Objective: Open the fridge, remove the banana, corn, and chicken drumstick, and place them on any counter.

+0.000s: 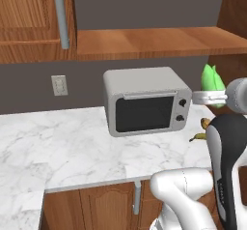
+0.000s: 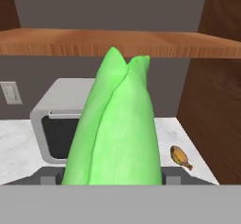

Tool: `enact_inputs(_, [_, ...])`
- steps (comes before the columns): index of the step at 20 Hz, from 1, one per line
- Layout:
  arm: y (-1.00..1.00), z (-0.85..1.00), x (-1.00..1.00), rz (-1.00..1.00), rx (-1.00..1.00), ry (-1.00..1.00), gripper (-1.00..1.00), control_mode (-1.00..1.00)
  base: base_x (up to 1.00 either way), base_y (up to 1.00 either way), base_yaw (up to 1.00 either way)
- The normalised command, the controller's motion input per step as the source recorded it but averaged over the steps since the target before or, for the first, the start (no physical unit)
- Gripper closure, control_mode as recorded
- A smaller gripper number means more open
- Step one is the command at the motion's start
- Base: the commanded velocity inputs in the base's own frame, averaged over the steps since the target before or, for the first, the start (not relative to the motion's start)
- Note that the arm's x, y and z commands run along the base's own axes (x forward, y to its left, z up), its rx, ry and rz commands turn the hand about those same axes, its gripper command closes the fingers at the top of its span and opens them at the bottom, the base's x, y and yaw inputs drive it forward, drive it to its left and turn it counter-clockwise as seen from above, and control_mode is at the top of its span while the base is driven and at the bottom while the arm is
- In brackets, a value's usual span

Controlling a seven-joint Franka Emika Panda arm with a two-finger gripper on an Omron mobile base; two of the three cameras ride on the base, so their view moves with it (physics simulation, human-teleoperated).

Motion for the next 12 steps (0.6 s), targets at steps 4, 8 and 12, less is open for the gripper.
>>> enact_inputs(4, [-0.10, -0.09, 0.05, -0.03, 0.00, 0.26, 1.00, -1.00, 0.00, 0.00, 0.00])
enact_inputs(8, [-0.14, -0.23, 0.10, 0.00, 0.00, 0.29, 1.00, -1.00, 0.00, 0.00, 0.00])
enact_inputs(12, [-0.16, -0.36, 0.03, 0.00, 0.00, 0.18, 1.00, -1.00, 0.00, 0.00, 0.00])
